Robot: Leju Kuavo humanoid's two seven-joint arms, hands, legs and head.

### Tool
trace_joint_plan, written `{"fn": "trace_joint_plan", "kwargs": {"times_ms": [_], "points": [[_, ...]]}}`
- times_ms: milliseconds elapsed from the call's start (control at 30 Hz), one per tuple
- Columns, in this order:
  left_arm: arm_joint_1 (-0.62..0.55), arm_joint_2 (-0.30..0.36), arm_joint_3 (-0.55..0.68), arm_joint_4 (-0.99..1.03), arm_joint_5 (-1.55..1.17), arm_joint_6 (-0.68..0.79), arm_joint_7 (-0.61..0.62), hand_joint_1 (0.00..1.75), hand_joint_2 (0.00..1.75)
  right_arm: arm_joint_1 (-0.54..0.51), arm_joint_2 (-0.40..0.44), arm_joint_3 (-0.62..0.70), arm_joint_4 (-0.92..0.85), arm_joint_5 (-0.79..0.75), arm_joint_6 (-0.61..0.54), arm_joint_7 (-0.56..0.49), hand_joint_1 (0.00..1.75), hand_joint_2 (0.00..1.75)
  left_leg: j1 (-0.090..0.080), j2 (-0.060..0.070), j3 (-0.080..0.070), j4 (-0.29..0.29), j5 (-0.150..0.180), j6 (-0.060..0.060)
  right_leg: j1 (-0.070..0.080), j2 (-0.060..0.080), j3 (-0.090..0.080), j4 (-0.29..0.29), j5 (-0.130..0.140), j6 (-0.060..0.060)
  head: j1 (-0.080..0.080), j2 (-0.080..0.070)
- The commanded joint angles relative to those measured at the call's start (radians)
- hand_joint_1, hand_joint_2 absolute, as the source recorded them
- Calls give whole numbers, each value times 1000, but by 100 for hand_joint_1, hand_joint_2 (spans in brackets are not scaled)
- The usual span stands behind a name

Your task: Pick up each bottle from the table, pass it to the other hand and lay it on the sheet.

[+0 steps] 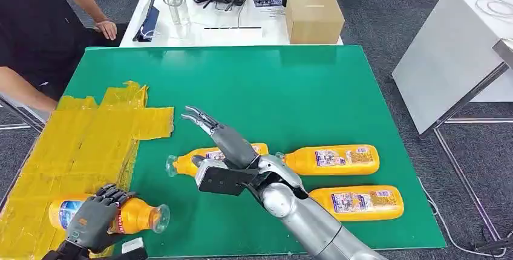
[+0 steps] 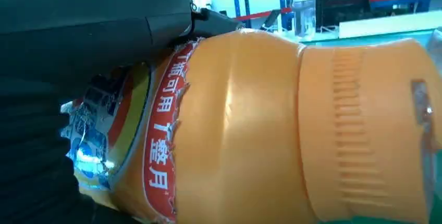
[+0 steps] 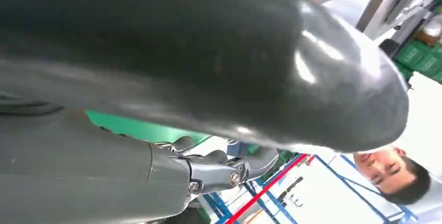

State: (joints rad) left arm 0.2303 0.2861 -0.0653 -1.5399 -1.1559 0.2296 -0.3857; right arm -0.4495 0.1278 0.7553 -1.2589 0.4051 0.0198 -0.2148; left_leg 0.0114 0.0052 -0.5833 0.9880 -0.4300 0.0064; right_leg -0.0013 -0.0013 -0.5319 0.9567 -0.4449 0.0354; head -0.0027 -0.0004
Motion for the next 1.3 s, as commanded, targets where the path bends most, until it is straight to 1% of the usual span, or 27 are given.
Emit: {"fn": "trace_joint_plan", "kwargs": {"times_ms": [33,133,233,333,400,467,500,567,667,700,733,800,867,900,933,1000,1033,1067,1100,1133,1300], "points": [[-137,5,-57,337,15,7,8,175,175,-52,-8,42,74,-12,16,-9,0,0,-1,-1,5,-3,1,-1,-1,0,5,-2,0,-1,0,0],[-146,2,-52,359,22,6,5,175,175,-50,-11,44,70,-14,17,-11,0,0,-1,-3,8,-3,1,0,-1,-1,7,-1,0,0,0,0],[-144,2,-51,360,23,7,4,175,175,-49,-11,45,70,-14,17,-11,0,0,-1,-5,9,-2,1,-1,-1,-4,9,0,0,-1,0,0],[-144,2,-51,360,23,7,4,175,175,-49,-11,45,70,-14,17,-11,0,0,-1,-5,11,-2,2,-2,-1,-3,10,1,0,-1,0,0],[-144,2,-51,360,23,7,4,175,175,-49,-11,45,70,-14,17,-11,0,0,0,-7,11,-2,2,-2,0,-4,10,1,0,-2,0,0],[-144,2,-51,360,23,7,4,175,175,-49,-11,45,70,-14,17,-11,0,0,0,-5,11,-3,4,-3,0,-2,7,1,1,-2,0,0],[-144,2,-51,360,23,7,4,175,175,-49,-11,45,70,-14,17,-11,0,0,0,-7,16,-3,2,-3,0,-5,6,1,-2,-3,0,0],[-142,3,-48,362,24,8,4,175,175,-50,-12,47,70,-15,18,-11,0,0,-1,-7,15,-4,3,-3,-1,-5,5,1,-2,-4,0,0],[-140,26,-45,387,32,-16,1,175,175,-55,-12,51,75,-23,20,-13,0,0,-1,-5,15,-4,3,-3,-1,-3,4,1,-1,-4,0,0],[-139,31,-43,395,34,-20,1,16,175,-57,-12,52,78,-25,20,-14,0,0,0,-5,17,-4,3,-3,0,-3,6,2,-2,-4,0,0],[-139,32,-40,399,43,-26,-2,0,175,-59,-10,52,80,-27,21,-14,0,0,0,-5,16,-4,3,-3,0,-2,5,1,-1,-4,0,0],[-130,38,-38,392,61,-37,-15,0,175,-61,-10,54,83,-29,21,-15,0,0,0,-6,18,-3,2,-4,0,-4,9,3,-2,-4,0,0],[-120,43,-39,382,61,-36,-15,0,175,-62,-10,55,84,-31,21,-15,0,0,0,-2,15,-4,3,-4,0,0,11,3,0,-4,0,0],[-120,42,-39,380,63,-38,-15,0,175,-63,-11,55,85,-32,21,-16,0,0,0,-3,18,-4,3,-4,0,-1,15,4,-1,-4,0,0],[-119,44,-40,378,64,-40,-15,0,175,-64,-11,55,85,-32,21,-16,0,0,0,-2,17,-4,3,-4,0,0,14,3,-1,-4,0,0],[-119,44,-39,378,64,-40,-15,0,175,-65,-10,55,85,-32,21,-16,0,0,-1,-5,19,-3,3,-4,-1,-3,17,4,-2,-4,0,0],[-119,44,-39,378,64,-40,-15,0,175,-65,-10,55,85,-32,21,-16,0,0,0,-3,18,-4,3,-4,0,-1,16,4,-1,-4,0,0],[-120,44,-39,379,64,-40,-15,0,175,-65,-9,55,85,-32,21,-16,0,0,-1,-5,19,-3,3,-4,-1,-3,17,5,-2,-4,0,0],[-122,42,-40,381,64,-40,-15,0,175,-65,-10,55,87,-32,21,-16,0,0,-1,-2,17,-4,3,-4,-1,0,15,4,-1,-4,0,0],[-122,42,-40,381,64,-40,-15,0,175,-65,-10,55,87,-32,21,-16,0,0,-1,-4,18,-3,3,-4,0,-2,16,4,-2,-4,0,0],[-130,38,-37,399,71,-37,-23,0,175,-68,-6,57,95,-34,23,-18,0,0,-1,-4,17,-4,3,-4,0,-2,15,4,-1,-4,0,0]]}}
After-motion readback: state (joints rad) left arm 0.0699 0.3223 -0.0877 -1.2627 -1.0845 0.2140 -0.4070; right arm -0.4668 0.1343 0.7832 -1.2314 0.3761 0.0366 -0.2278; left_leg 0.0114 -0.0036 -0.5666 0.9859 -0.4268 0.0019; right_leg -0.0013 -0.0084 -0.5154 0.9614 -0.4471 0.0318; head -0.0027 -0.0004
